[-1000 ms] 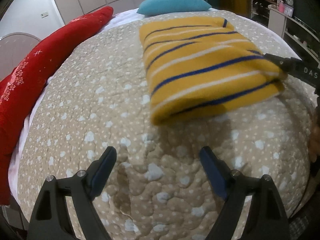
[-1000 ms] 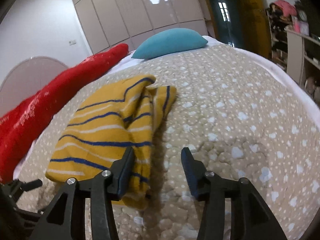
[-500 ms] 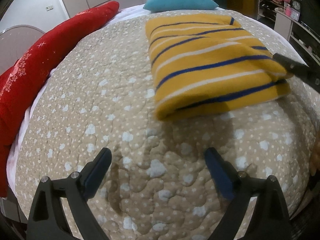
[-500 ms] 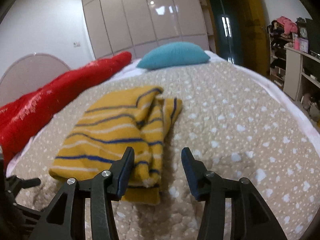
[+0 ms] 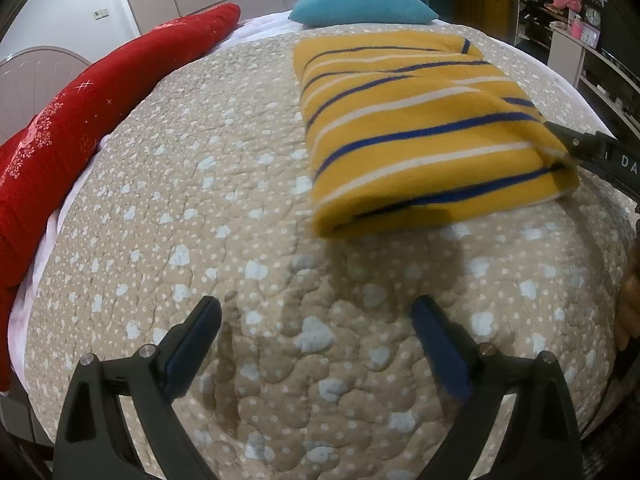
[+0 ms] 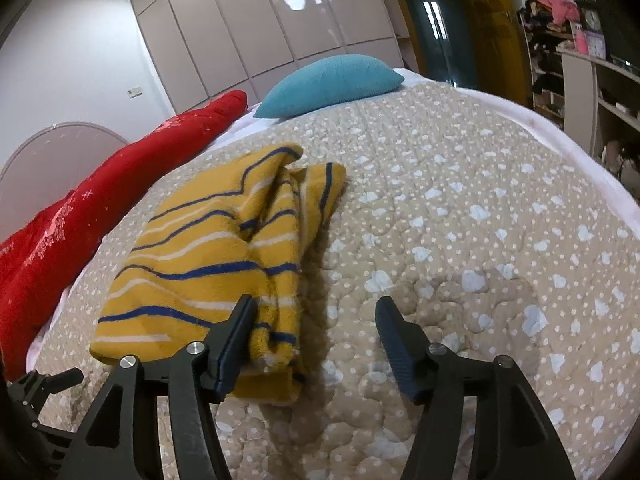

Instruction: Fold small clothes

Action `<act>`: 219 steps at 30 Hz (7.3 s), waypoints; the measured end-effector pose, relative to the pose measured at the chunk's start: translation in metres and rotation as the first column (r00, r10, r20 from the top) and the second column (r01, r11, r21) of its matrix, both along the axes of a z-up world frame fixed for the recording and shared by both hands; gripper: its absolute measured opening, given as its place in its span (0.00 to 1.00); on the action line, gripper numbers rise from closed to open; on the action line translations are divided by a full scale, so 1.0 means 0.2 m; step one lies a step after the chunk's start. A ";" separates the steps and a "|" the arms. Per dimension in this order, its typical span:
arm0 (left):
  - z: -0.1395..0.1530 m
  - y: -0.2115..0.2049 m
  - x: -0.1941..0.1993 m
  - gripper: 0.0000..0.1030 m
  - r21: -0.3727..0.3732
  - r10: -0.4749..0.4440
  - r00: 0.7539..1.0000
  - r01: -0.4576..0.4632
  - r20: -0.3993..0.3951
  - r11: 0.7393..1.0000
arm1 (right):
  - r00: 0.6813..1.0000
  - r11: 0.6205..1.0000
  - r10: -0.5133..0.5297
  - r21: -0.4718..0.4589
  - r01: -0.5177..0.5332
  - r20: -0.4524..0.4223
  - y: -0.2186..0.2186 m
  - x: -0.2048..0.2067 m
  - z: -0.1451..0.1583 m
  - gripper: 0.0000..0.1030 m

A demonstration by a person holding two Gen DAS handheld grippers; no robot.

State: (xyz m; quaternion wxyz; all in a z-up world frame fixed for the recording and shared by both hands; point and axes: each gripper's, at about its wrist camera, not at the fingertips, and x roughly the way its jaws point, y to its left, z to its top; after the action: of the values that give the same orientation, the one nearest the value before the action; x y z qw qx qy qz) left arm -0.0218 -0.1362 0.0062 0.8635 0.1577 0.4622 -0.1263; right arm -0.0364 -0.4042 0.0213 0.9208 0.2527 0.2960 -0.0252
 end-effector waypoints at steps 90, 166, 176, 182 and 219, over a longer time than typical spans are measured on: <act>0.29 -0.78 0.60 0.70 -0.321 -0.252 0.941 0.172 -0.227 0.931 | 0.996 0.970 0.004 0.243 -0.026 0.088 -0.14 -0.09 -0.09 0.76; 0.00 0.02 0.62 0.72 -0.434 -0.065 0.964 -0.055 -0.256 0.899 | 0.984 0.965 0.159 0.221 -0.139 -0.077 -0.07 0.55 0.05 0.64; 0.17 0.15 0.36 0.77 -0.385 0.069 0.995 -0.094 -0.078 0.918 | 0.979 0.977 0.186 -0.123 -0.175 0.084 0.24 0.44 0.52 0.58; 0.38 0.20 0.11 0.91 -0.248 0.180 0.945 -0.112 0.272 0.962 | 0.977 0.980 0.197 -0.019 -0.199 -0.082 0.17 0.65 0.23 0.38; 0.23 -0.01 -0.10 1.00 -0.205 0.065 0.996 -0.051 0.066 0.977 | 0.992 0.987 0.027 -0.155 -0.045 -0.120 0.29 -0.19 0.06 0.64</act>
State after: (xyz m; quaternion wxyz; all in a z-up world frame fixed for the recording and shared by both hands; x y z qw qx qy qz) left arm -0.0424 -0.1391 0.0513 0.8945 0.0597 0.4198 -0.1419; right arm -0.0749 -0.3466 0.0340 0.9191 0.1722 0.3513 -0.0467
